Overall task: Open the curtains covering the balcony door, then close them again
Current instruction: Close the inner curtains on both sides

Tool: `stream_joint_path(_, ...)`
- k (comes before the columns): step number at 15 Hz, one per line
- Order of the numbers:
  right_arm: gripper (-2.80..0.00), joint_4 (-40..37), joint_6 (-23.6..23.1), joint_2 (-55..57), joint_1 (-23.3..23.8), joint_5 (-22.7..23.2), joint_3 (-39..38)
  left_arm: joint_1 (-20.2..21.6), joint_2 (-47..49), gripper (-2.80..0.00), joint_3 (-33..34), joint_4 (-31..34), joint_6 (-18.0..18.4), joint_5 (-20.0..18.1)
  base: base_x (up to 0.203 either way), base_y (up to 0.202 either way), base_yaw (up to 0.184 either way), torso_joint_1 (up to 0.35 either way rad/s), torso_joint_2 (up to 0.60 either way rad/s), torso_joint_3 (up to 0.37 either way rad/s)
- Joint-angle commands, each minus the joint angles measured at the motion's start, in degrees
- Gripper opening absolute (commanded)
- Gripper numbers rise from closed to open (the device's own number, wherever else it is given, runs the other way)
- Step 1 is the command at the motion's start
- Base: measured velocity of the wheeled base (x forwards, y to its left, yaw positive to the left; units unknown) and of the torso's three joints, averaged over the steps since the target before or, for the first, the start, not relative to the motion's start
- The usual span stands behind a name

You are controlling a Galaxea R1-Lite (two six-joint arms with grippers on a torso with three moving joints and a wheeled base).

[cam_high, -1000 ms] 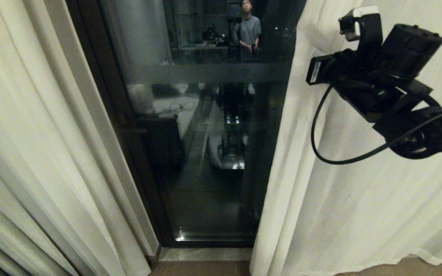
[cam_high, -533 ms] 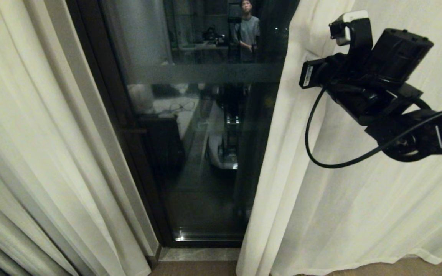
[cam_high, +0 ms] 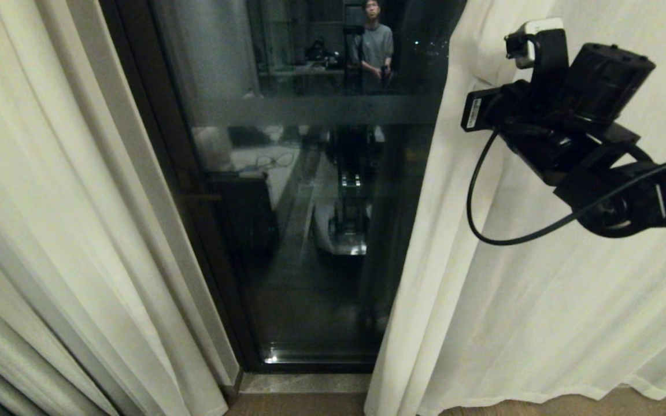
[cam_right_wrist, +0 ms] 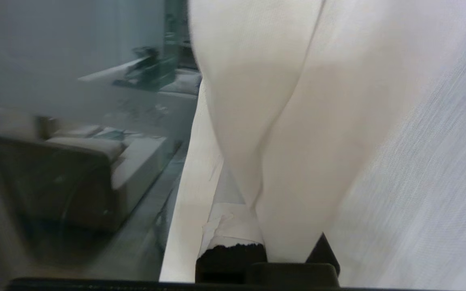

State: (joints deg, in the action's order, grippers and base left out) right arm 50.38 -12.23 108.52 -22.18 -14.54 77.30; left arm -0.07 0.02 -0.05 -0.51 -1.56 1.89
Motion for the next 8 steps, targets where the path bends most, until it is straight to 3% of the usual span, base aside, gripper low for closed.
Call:
stream_joint_path(1, -2.8, 0.48, -0.01, 1.78, 1.78, -0.13, 3.31, -0.01, -0.02, -2.8, 0.05, -0.02, -0.02, 0.04, 0.0, 0.0, 0.0, 0.0, 0.0, 0.0)
stream_joint_path(8, -2.8, 0.34, -0.04, 7.96, 5.03, -0.05, 10.7, -0.01, -0.02, -2.8, 0.05, -0.02, -0.02, 0.04, 0.0, 0.0, 0.0, 0.0, 0.0, 0.0)
